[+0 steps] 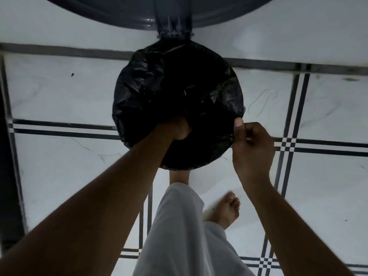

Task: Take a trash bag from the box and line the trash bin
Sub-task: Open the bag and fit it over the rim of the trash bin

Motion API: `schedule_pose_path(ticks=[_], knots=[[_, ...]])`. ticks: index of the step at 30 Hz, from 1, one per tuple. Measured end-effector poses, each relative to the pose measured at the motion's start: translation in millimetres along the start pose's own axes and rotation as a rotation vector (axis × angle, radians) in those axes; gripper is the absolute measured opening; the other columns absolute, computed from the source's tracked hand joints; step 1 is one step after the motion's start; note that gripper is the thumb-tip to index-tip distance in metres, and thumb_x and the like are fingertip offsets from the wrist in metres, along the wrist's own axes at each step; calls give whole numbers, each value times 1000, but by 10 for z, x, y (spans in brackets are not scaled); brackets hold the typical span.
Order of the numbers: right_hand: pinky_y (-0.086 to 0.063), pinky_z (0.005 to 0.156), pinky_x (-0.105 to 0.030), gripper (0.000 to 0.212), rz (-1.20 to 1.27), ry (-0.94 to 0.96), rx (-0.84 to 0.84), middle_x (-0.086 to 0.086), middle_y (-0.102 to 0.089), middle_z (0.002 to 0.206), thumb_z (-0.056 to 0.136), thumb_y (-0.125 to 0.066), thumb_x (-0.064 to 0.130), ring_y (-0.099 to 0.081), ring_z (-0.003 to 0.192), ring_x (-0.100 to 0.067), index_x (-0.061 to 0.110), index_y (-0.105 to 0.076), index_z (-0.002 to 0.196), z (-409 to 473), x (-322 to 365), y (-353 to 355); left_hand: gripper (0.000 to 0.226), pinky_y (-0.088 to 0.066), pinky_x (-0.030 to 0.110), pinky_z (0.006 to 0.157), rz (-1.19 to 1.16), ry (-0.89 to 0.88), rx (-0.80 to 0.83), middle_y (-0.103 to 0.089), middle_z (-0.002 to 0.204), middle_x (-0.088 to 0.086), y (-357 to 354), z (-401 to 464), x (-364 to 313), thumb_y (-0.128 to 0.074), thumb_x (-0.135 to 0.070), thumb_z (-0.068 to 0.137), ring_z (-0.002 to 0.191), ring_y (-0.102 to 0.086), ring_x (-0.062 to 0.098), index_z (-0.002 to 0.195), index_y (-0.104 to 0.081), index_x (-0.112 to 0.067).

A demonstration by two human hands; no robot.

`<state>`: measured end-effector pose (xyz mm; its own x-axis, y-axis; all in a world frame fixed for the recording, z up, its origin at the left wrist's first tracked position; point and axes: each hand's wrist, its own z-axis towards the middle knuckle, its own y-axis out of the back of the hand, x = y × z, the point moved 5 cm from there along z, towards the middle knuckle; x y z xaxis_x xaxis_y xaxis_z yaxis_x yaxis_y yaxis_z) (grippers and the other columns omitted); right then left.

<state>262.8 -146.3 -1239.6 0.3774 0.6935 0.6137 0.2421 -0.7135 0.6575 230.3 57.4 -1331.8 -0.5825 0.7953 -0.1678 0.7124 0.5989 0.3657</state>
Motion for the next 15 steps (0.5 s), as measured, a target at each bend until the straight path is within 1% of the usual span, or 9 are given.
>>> schedule_pose_path(ticks=[4, 5, 7, 8, 9, 10, 11, 13, 15], knots=[[-40, 66, -10, 39, -36, -54, 42, 12, -72, 82, 110, -60, 55, -66, 77, -1, 23, -67, 88, -18, 60, 17, 27, -57, 46, 100, 71, -26, -82, -72, 119, 14, 231, -706, 14, -59, -17, 104, 116, -70, 37, 128, -67, -11], [-42, 69, -13, 38, -49, -59, 60, 14, -71, 84, 111, -60, 54, -66, 79, -2, 23, -68, 91, -18, 94, 30, 22, -59, 44, 91, 97, -37, -173, -71, 107, 9, 308, -889, 35, -59, -15, 102, 108, -72, 36, 122, -69, -13], [-48, 79, -19, 29, -56, -40, 76, 19, -70, 92, 110, -64, 50, -69, 91, -10, 22, -71, 103, 3, 173, 60, 21, -57, 41, 79, 35, -132, -534, -67, 96, 5, 498, -1257, 36, -54, -14, 101, 98, -73, 35, 115, -69, -15], [-51, 87, -22, 28, -52, -20, 63, 18, -70, 103, 108, -67, 49, -70, 102, -15, 21, -71, 114, 20, 231, 89, 23, -57, 43, 81, -37, -193, -743, -68, 103, 7, 586, -1433, 57, -52, -14, 101, 100, -71, 35, 118, -68, -13], [-54, 95, -28, 37, -42, 9, 35, 13, -70, 116, 106, -69, 49, -69, 114, -20, 20, -68, 128, 41, 316, 123, 27, -56, 47, 88, -72, -217, -922, -68, 117, 12, 658, -1577, 93, -52, -15, 103, 108, -68, 36, 125, -66, -11], [-54, 104, -35, 47, -33, 44, 11, 8, -68, 129, 104, -69, 50, -66, 124, -23, 19, -63, 139, 72, 400, 146, 33, -52, 50, 98, -80, -188, -1048, -64, 133, 16, 675, -1663, 147, -53, -18, 105, 120, -63, 37, 135, -62, -9], [-53, 110, -40, 55, -24, 75, -1, 5, -66, 139, 104, -68, 51, -63, 131, -24, 19, -59, 148, 106, 500, 163, 43, -46, 52, 110, -97, -136, -1098, -57, 148, 19, 685, -1710, 204, -53, -25, 107, 134, -56, 38, 147, -55, -7], [-50, 117, -43, 58, -1, 112, 45, 4, -64, 149, 108, -62, 52, -60, 139, -22, 21, -54, 156, 180, 715, 113, 64, -25, 57, 129, -245, -44, -996, -39, 169, 17, 670, -1580, 348, -46, -45, 112, 157, -36, 37, 164, -36, -8], [-48, 118, -38, 54, 28, 105, 143, 8, -68, 145, 112, -52, 52, -62, 136, -14, 22, -56, 157, 237, 896, 8, 76, -16, 62, 133, -474, -2, -845, -30, 175, 12, 633, -1356, 483, -34, -63, 110, 163, -25, 33, 168, -26, -13]])
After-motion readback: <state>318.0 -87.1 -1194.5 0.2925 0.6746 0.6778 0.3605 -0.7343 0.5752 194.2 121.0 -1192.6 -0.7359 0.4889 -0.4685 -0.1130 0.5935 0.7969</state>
